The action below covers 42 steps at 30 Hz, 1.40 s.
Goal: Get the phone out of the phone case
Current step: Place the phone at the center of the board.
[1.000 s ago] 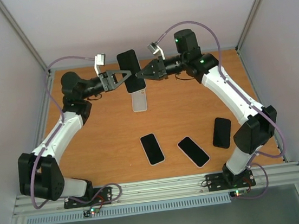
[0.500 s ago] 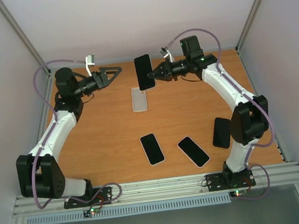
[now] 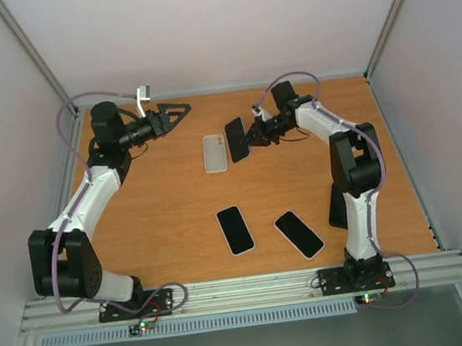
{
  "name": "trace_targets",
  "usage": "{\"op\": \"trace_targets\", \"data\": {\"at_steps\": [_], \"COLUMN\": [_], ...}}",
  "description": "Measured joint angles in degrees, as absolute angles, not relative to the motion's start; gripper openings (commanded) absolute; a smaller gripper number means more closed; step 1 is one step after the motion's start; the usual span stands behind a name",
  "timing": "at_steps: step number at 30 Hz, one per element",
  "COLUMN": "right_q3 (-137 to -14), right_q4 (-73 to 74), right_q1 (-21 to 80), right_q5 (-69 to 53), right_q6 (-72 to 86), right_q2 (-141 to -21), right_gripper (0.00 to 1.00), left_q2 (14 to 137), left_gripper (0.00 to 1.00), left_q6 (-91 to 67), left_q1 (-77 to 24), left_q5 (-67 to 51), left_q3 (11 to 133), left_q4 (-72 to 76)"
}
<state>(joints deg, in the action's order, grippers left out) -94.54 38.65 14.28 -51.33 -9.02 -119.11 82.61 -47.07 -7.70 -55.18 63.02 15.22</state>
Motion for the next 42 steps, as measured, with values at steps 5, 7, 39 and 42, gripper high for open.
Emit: {"op": "trace_targets", "data": {"at_steps": [5, 7, 39, 42], "right_q3": [-95.5, -96.4, -101.2, -101.2], "right_q4": [40.1, 40.2, 36.4, 37.1], "right_q1": [13.8, 13.6, 13.1, 13.1], "right_q5": [-49.5, -49.1, -54.2, -53.6], "right_q6": [-10.7, -11.1, -3.9, -4.2], "right_q2": [-123.9, -125.8, -135.0, -135.0], "right_gripper": [0.01, 0.01, 0.23, 0.26], "left_q2": [83.7, 84.0, 86.0, 86.2], "left_gripper": [0.99, 0.99, 0.99, 0.99], "left_q6": [-47.1, -47.2, -49.5, -49.5], "left_q1": [-7.7, -7.7, -7.7, -7.7], "left_q5": [-55.0, -55.1, -55.1, -55.1], "left_q3": [63.0, 63.0, 63.1, 63.1], "left_q4": [15.2, 15.2, 16.7, 16.8]}}
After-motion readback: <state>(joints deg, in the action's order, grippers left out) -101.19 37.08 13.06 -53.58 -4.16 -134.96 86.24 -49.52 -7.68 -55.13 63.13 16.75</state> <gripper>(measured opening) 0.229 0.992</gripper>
